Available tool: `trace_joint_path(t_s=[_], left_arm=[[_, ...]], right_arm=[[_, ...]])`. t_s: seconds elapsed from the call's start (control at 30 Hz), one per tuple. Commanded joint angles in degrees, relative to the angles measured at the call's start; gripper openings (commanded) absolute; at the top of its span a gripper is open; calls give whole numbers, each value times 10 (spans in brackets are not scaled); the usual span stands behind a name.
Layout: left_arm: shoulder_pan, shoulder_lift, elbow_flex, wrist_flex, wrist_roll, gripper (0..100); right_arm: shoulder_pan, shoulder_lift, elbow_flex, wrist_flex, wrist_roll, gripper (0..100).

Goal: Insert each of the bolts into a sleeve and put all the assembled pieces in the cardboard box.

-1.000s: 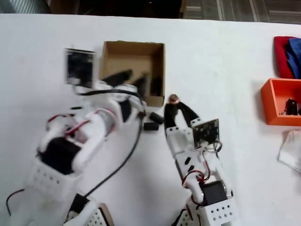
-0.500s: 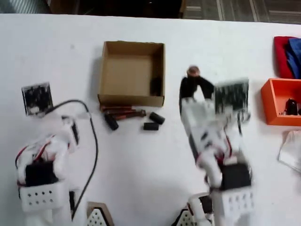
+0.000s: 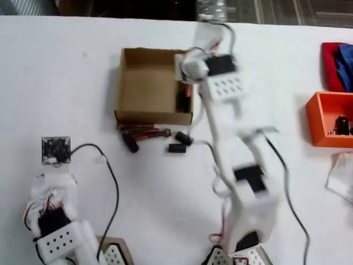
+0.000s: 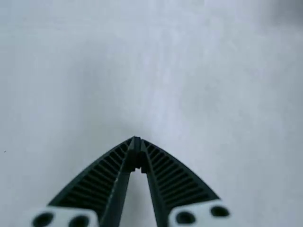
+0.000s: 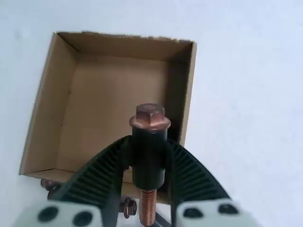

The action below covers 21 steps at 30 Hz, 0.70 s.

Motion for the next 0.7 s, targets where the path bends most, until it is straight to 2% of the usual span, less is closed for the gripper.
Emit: trace_joint_path(t_s=[0.0,0.13,0.23,0.67], left_arm=[[-7,-6,1,-11,-3,27],[-7,-6,2,-12,-3,27],[-7,-6,2,-14,-3,27],[-7,-6,2,-15,-3,27]], right_arm=[[-4,154,-240,58,-7,21],[-7,283,-421,101,-10,21],[-18,349,-500,120,-11,21],[-32,407,-526,117,-54,21]])
